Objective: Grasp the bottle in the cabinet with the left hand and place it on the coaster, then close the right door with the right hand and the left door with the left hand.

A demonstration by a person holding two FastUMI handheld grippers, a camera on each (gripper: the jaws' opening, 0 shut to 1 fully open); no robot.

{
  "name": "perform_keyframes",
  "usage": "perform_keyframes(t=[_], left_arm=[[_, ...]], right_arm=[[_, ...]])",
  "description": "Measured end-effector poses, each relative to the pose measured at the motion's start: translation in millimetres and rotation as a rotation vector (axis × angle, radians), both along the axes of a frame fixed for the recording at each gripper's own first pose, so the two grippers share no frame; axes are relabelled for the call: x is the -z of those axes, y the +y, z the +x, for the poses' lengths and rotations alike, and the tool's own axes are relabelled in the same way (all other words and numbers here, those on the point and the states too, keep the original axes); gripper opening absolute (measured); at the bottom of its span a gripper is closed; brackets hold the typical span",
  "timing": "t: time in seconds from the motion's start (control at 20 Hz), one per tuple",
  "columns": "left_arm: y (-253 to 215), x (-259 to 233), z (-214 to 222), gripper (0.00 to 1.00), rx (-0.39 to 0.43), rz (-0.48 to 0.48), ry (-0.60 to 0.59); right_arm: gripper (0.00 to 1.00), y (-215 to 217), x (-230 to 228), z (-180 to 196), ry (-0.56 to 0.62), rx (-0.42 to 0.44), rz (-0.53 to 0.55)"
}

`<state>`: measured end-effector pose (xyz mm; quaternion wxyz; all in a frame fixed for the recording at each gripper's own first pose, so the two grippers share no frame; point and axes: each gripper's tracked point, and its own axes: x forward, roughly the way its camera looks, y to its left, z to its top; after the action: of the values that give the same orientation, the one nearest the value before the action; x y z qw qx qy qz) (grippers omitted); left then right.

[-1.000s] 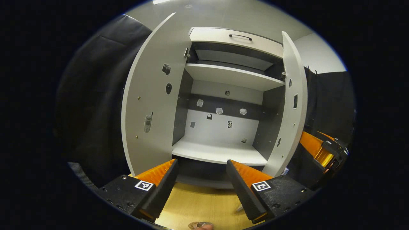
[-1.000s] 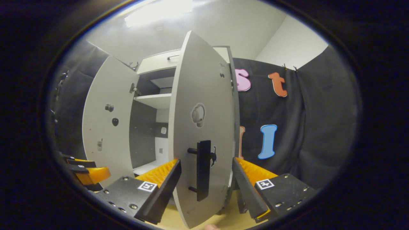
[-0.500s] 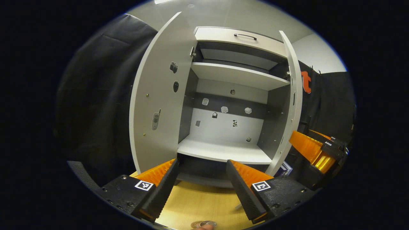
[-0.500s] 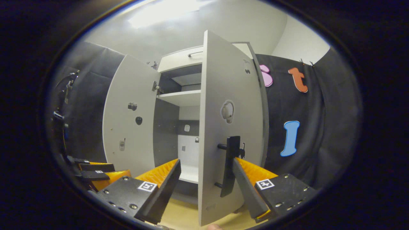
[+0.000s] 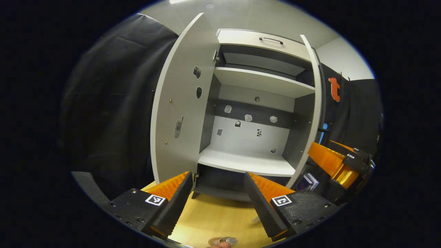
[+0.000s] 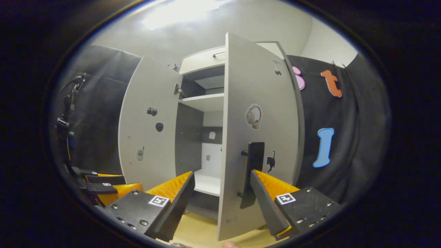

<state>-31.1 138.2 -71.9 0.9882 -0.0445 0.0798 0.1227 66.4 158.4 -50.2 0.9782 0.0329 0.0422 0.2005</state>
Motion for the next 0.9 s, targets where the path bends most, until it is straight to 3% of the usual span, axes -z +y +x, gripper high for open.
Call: perform_keyframes(t=[0.15, 0.35, 0.4, 0.45, 0.85, 0.9], left_arm=[[9.2, -0.2, -6.4, 0.96, -0.021, 0.007, 0.005], [28.2, -4.0, -17.0, 0.96, -0.072, 0.006, -0.003], [34.2, -5.9, -20.0, 0.96, -0.089, 0.006, -0.006], [40.1, -8.9, -23.7, 0.97, -0.106, 0.007, -0.012], [94.4, -37.0, -54.9, 0.96, -0.255, 0.049, -0.076], [102.6, -41.5, -57.8, 0.92, -0.277, 0.054, -0.086]], right_arm=[[0.97, 18.4, 8.1, -0.5, 0.018, -0.03, 0.003], [0.93, 35.9, 10.6, -4.8, 0.021, -0.065, -0.001], [0.97, 39.8, 11.0, -6.2, 0.023, -0.073, 0.0], [0.93, 43.4, 11.7, -5.8, 0.026, -0.081, 0.002], [0.97, 66.5, 15.1, -13.3, 0.044, -0.119, 0.021], [0.97, 68.8, 15.2, -13.6, 0.044, -0.122, 0.024]])
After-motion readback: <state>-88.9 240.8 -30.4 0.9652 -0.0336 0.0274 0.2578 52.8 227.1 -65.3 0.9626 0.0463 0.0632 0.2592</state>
